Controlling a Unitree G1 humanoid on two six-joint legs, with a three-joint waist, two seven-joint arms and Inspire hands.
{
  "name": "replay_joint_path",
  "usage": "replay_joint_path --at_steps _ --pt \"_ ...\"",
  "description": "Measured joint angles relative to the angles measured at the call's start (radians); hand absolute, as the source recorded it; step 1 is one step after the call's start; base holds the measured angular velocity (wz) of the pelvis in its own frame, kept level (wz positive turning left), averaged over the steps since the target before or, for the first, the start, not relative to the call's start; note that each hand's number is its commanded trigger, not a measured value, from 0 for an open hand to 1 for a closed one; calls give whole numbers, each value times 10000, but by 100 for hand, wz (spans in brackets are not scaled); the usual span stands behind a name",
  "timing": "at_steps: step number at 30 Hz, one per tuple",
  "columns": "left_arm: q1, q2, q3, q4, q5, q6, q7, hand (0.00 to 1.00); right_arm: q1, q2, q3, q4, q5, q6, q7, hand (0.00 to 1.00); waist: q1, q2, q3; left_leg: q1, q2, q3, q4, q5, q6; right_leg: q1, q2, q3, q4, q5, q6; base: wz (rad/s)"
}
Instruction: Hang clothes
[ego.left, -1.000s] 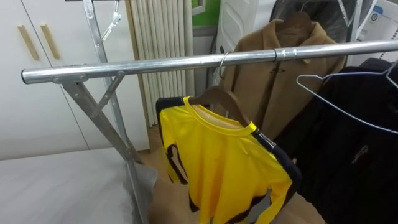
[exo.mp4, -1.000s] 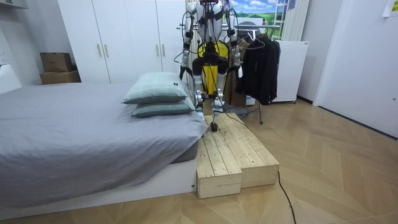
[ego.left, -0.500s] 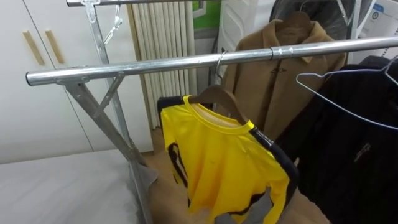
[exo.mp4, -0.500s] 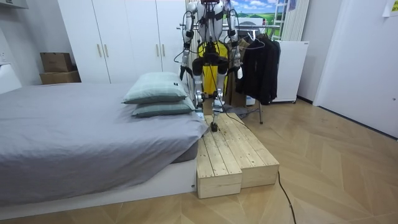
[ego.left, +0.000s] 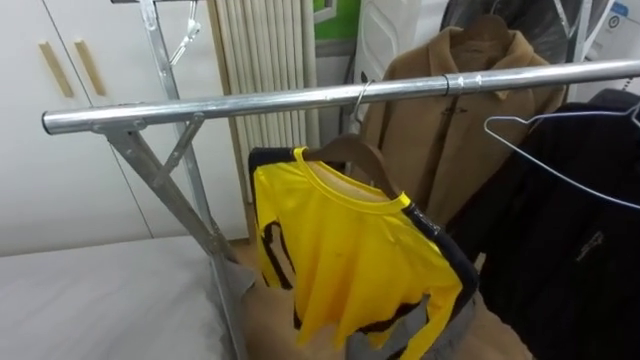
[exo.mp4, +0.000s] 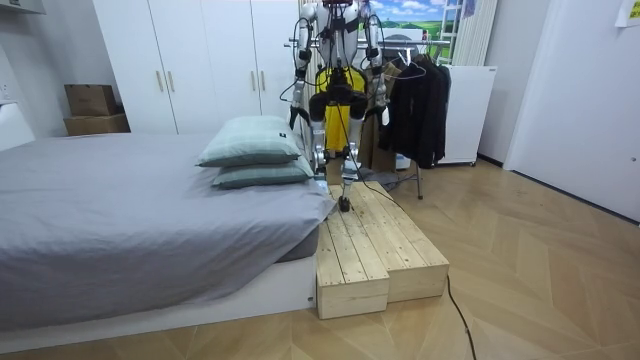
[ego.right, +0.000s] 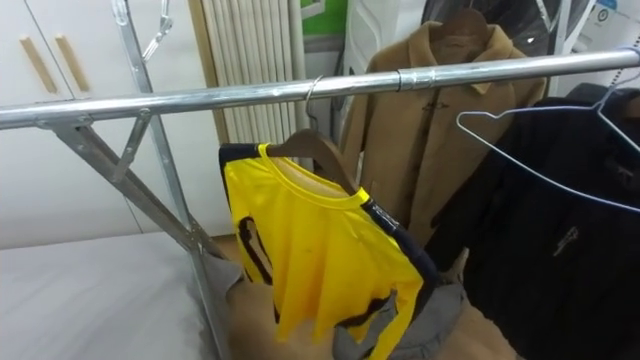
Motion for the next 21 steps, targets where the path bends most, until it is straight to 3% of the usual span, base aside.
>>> replay_joint_path --at_steps 12,21 --pt "5 -6 7 28 58 59 -13 0 -79 -17 54 0 -46 85 -253 0 249 -5 12 132 -6 -94 -3 0 1 162 -4 -23 -33 -63 18 2" --pt "-107 4 -62 -27 131 328 -14 0 -194 -73 87 -52 -372 190 -227 0 223 178 -26 -28 44 -115 97 4 -8 116 -58 -294 -16 -106 -63 6"
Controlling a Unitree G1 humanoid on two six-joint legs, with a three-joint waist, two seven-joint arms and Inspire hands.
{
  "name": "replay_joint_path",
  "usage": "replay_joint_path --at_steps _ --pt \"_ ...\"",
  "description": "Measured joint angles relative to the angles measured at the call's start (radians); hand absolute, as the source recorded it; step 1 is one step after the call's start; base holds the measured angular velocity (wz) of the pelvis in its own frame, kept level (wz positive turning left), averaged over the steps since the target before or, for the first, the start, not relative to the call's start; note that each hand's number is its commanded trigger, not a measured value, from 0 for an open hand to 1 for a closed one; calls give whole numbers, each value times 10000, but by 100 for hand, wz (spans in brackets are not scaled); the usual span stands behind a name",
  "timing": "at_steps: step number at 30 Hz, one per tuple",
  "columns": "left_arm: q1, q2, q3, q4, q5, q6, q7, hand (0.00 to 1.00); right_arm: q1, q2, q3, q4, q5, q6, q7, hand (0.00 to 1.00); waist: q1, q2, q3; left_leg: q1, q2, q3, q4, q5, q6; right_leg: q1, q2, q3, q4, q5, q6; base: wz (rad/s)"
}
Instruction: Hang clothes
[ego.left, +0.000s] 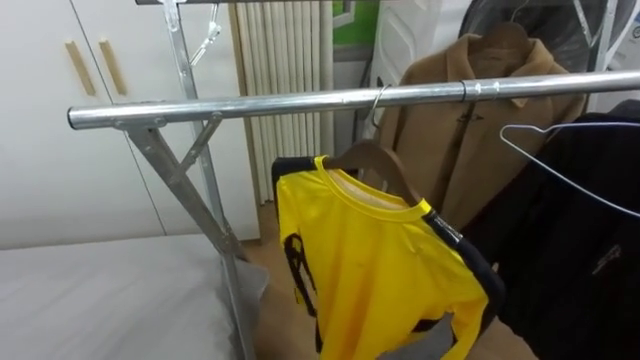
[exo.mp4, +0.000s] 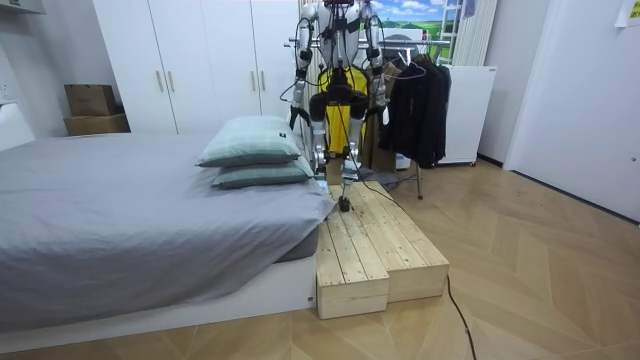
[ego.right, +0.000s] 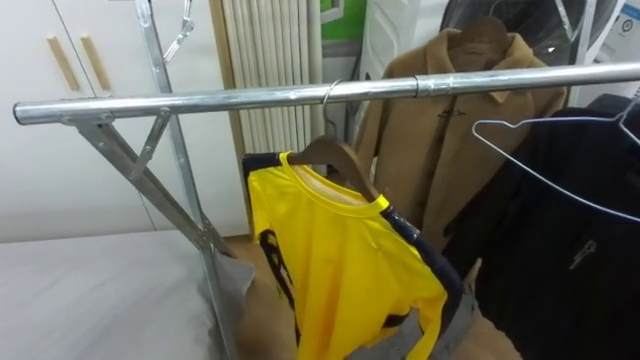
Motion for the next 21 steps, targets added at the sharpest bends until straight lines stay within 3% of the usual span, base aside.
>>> replay_joint_path --at_steps 3,7,9,12,14,15,17,18,20,21 --pt "-95 -20 -78 -148 20 -3 -11 0 -267 -159 197 -339 -790 30 20 0 20 87 20 -574 35 -1 503 2 -4 -343 -132 -170 236 -78 -44 17" --pt "-610 -86 -490 -110 78 -28 -217 0 -1227 -547 456 -12 -1510 -71 124 0 17 430 210 -1262 12 87 800 37 -59 -866 -346 -855 411 -89 -76 48" --pt "-680 -87 -762 -114 33 -75 -241 0 -1553 -568 645 194 -1382 -147 97 0 24 478 215 -1496 18 322 789 207 -104 -888 -494 -1278 314 -103 -105 78" --pt "-676 -118 -863 -142 69 -144 -309 0 -1578 -564 740 328 -1390 -132 112 0 -19 551 166 -1843 222 1489 805 514 -95 -946 -870 -2362 270 -296 -117 114" --pt "-674 -137 -704 -159 97 -140 -386 0 -1486 -576 716 368 -1419 -124 52 0 -29 583 88 -1908 578 3107 1237 612 -92 -932 -1227 -3446 358 -473 -122 140" --pt "-674 -123 -704 -160 99 -140 -391 0 -1485 -576 718 369 -1408 -124 19 0 -33 581 88 -1898 682 3404 1378 610 -93 -907 -1285 -3733 344 -508 -118 152" --pt "-628 -36 -682 -183 98 -131 -406 0 -1480 -609 702 421 -1366 -102 13 0 -46 497 63 -1690 1040 4221 1748 609 -94 -633 -1560 -4968 356 -674 -99 162" --pt "-609 -11 -663 -182 98 -117 -410 0 -1466 -611 676 432 -1370 -101 18 0 -60 463 73 -1571 1084 4352 1753 608 -97 -539 -1603 -5273 349 -717 -73 165" --pt "-496 50 -471 -155 94 -75 -449 0 -1441 -604 322 461 -1379 -103 145 0 -44 281 69 -1108 1116 4453 1573 607 -101 -109 -1793 -6397 356 -905 47 153" --pt "-432 61 -405 -144 90 -75 -455 0 -1445 -603 252 459 -1388 -105 208 0 -36 234 77 -1001 1100 4446 1513 605 -105 -11 -1832 -6643 364 -954 84 130"
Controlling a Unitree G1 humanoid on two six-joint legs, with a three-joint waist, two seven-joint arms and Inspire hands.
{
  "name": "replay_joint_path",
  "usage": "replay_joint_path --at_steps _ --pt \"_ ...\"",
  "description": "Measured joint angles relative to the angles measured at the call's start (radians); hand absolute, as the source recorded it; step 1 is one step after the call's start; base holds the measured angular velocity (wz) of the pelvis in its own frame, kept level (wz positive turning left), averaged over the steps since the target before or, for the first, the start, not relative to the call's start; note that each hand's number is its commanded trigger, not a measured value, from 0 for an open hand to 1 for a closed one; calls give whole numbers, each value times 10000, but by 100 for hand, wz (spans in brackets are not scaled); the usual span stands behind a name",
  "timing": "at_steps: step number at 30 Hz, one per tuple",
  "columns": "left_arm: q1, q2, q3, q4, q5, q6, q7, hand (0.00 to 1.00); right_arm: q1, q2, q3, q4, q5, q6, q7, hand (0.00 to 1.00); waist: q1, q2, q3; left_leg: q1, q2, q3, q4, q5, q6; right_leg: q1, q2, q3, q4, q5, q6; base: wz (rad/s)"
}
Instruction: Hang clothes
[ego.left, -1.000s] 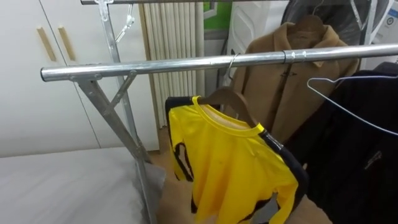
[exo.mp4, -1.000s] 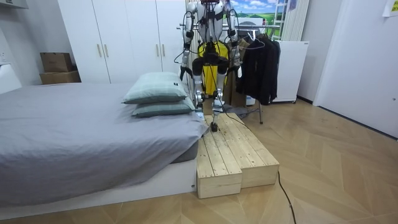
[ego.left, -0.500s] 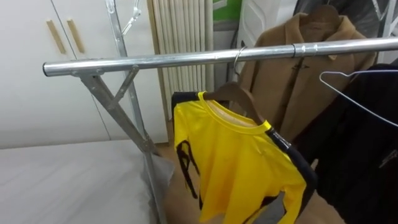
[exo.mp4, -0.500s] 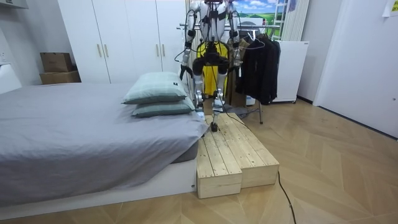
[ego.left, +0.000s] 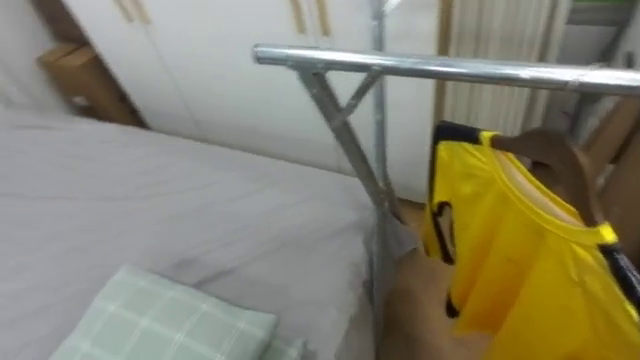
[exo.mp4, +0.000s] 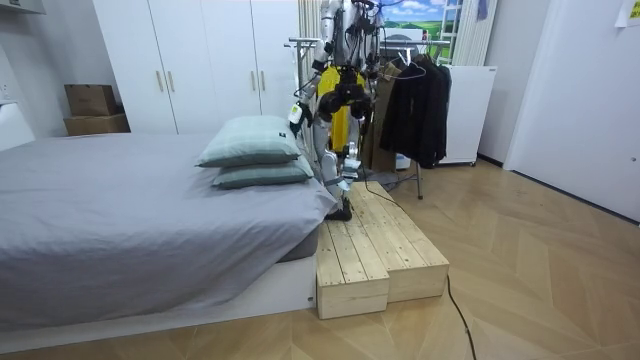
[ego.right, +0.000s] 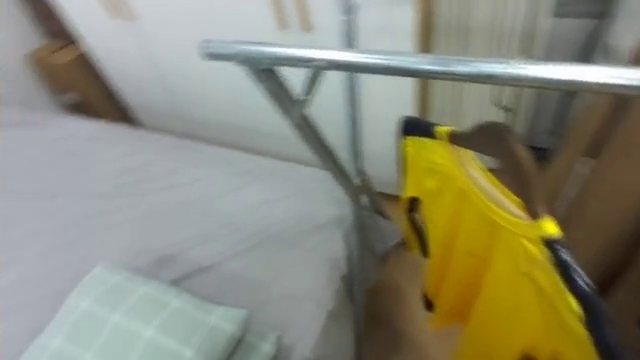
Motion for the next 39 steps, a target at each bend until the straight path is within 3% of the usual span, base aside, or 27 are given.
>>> replay_joint_path --at_steps 3,5,8,12,15,18,20,24,26,27,28,30,32,33,35,36,37,38,39 --pt "242 105 146 6 -52 24 -6 0 1 31 -197 -61 24 -8 142 0 174 -182 -10 280 -71 61 -461 -79 -119 211 -47 -699 80 -185 191 89" --pt "323 115 307 7 -216 15 37 0 -9 111 -189 -260 59 -10 104 0 404 -290 -46 239 -18 154 -689 -267 -357 236 -134 -1090 331 -338 395 48" --pt "469 109 426 4 -320 -120 76 0 5 186 -160 -331 221 4 -27 0 635 -404 -144 270 -113 151 -1022 -281 -369 269 -217 -1067 350 -122 262 11" --pt "520 30 673 16 -434 -57 91 0 49 232 -114 -334 242 40 -280 0 660 -451 -171 364 -210 139 -1082 -219 -244 343 -368 -1191 526 -15 304 3" --pt "372 -70 769 29 -438 119 115 0 322 209 -70 -339 236 185 -353 0 523 -384 -155 406 -269 -273 -1079 -299 -106 592 -487 -1245 622 80 576 43" --pt "73 -89 765 124 -414 220 84 0 543 214 -73 -325 190 325 -484 0 323 -377 -94 285 -477 -1020 -1061 -277 33 859 -686 -1113 699 103 755 81" --pt "-32 -89 554 143 -509 324 75 0 643 213 -88 -220 154 356 -634 0 111 -362 -55 209 -735 -1829 -1059 -318 258 1083 -865 -585 790 116 1051 97" --pt "-114 -84 478 225 -613 360 23 0 655 217 -546 -119 -82 378 -671 0 19 -355 -14 43 -1096 -2856 -987 -336 587 1084 -1230 503 1402 189 1299 93" --pt "-95 -63 559 518 -600 383 18 0 659 208 -860 -160 -245 467 -843 0 45 -327 4 -33 -1326 -3517 -830 -490 832 979 -1473 1514 2151 250 1422 88" --pt "-80 -45 569 605 -600 386 18 0 674 209 -871 -196 -247 491 -887 0 44 -315 11 -31 -1406 -3723 -798 -515 885 958 -1500 1740 2354 274 1462 95" --pt "9 18 566 638 -579 391 39 0 710 215 -869 -355 -307 593 -964 0 42 -328 18 -32 -1544 -4106 -698 -581 1004 912 -1563 2230 2718 353 1567 96" --pt "209 200 538 785 -533 410 160 0 715 223 -878 -473 -529 641 -1052 0 42 -318 24 11 -1711 -4783 -592 -645 1157 770 -1579 3073 3231 497 1576 97" --pt "474 541 439 862 -260 565 411 0 756 275 -882 -590 -594 640 -1103 0 118 -261 -36 55 -1774 -5413 -556 -681 1252 392 -1047 4515 2980 112 1630 83" --pt "559 594 455 876 -156 634 500 0 733 295 -882 -596 -599 640 -1120 0 121 -275 -22 57 -1780 -5558 -572 -674 1264 291 -878 4744 2753 7 1605 75" --pt "867 782 472 911 31 914 750 0 730 333 -886 -596 -977 645 -1282 0 200 -376 21 161 -1826 -6059 -587 -669 1272 -157 -240 5457 1542 -53 1530 69" --pt "930 787 478 910 42 969 799 0 733 335 -910 -592 -999 645 -1340 0 218 -389 26 184 -1838 -6151 -586 -674 1263 -234 -68 5633 1123 40 1484 58" --pt "1023 807 511 910 56 1044 942 0 737 351 -1015 -587 -998 644 -1459 0 231 -483 62 264 -1956 -6356 -593 -699 1219 -283 190 6014 310 772 1505 81" --pt "1045 675 452 916 59 1125 1037 0 866 317 -1016 -578 -968 645 -1574 0 76 -514 68 347 -1979 -6530 -730 -747 1181 -159 260 6190 308 1146 1520 82" --pt "1045 600 441 892 71 1143 1051 0 887 319 -1021 -580 -959 648 -1633 0 73 -482 40 382 -1951 -6429 -834 -745 1177 -66 276 6172 211 1142 1528 64"
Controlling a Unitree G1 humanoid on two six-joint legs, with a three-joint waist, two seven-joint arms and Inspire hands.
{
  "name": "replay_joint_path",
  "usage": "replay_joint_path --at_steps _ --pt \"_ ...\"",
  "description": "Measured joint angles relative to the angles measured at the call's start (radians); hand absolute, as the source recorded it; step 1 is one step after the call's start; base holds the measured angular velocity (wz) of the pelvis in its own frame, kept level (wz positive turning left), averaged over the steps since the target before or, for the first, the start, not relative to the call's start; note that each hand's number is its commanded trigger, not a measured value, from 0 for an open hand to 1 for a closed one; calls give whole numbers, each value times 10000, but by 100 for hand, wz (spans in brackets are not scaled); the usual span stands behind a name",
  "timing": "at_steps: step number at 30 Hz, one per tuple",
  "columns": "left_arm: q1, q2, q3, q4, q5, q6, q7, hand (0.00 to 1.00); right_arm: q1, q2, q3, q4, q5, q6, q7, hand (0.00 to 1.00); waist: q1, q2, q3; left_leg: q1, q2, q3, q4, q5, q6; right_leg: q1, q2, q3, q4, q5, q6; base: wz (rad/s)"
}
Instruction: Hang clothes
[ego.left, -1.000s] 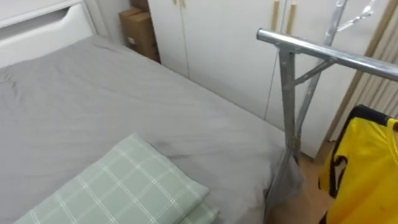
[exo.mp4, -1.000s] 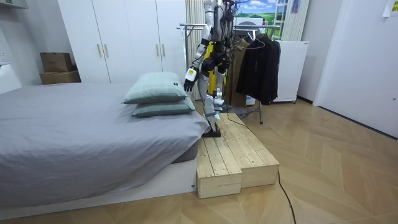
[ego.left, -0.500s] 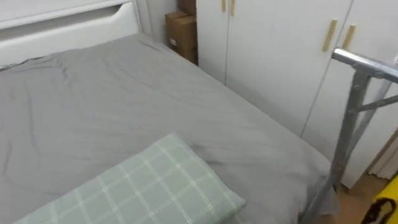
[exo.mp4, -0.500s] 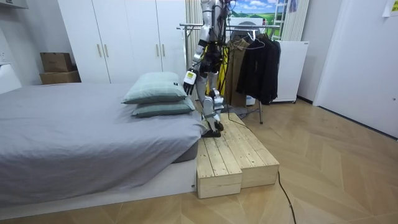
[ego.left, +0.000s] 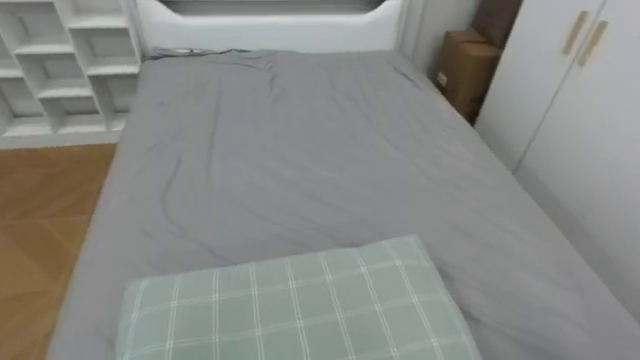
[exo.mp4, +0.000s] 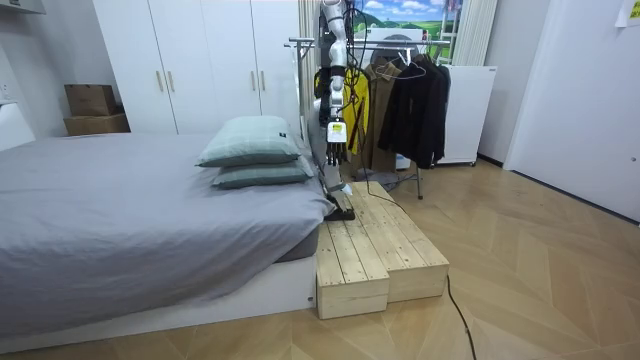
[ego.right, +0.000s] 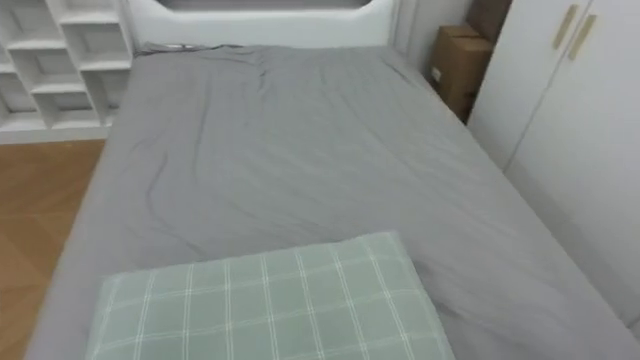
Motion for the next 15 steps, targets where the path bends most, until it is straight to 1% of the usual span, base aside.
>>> replay_joint_path --at_steps 1,2,3,4,5,6,7,9,13,15 --pt "-30 -122 7 0 10 75 20 0 -27 49 30 14 71 -2 -28 0 76 27 23 92 25 21 -222 23 -38 91 48 -89 -162 -32 7 16" --pt "-68 -186 33 1 28 160 27 0 -122 119 68 28 122 -16 -16 0 101 20 16 95 110 22 -270 30 -57 139 108 -110 -285 -11 -24 5" --pt "-107 -195 42 0 99 196 48 0 -135 162 69 35 126 -24 -12 0 120 27 14 98 142 10 -293 26 -69 146 135 -127 -300 -8 -30 3" --pt "-169 -196 48 -2 235 246 112 0 -136 225 75 85 127 -25 -8 0 169 -15 -8 110 169 -28 -354 42 -99 151 157 -164 -309 -26 -61 8" --pt "-301 -202 51 -20 296 271 134 0 -157 242 75 157 114 -25 -10 0 212 -59 -6 115 167 -56 -409 54 -120 162 170 -159 -351 -31 -68 7" --pt "-401 -207 50 -28 325 271 146 0 -174 240 75 213 103 -25 -14 0 228 -59 13 111 166 -56 -413 55 -121 172 181 -151 -380 -31 -69 3" --pt "-595 -210 47 -34 346 273 172 0 -219 240 80 257 117 -24 -27 0 232 -64 3 112 191 -63 -420 55 -122 207 195 -136 -448 -31 -69 0" --pt "-695 -213 41 -149 330 230 233 0 -183 241 176 257 172 -56 -27 0 227 -104 33 160 198 -74 -448 55 -122 251 205 -116 -472 -31 -69 0" --pt "-834 -233 29 -596 317 42 287 0 -84 243 368 256 207 -111 65 0 215 -205 36 283 185 -65 -521 56 -118 357 206 -55 -520 -25 -58 -2" --pt "-825 -268 28 -789 315 -3 287 0 -45 243 368 256 206 -111 85 0 208 -209 34 340 170 -105 -525 57 -116 457 205 -34 -625 -13 -38 0"
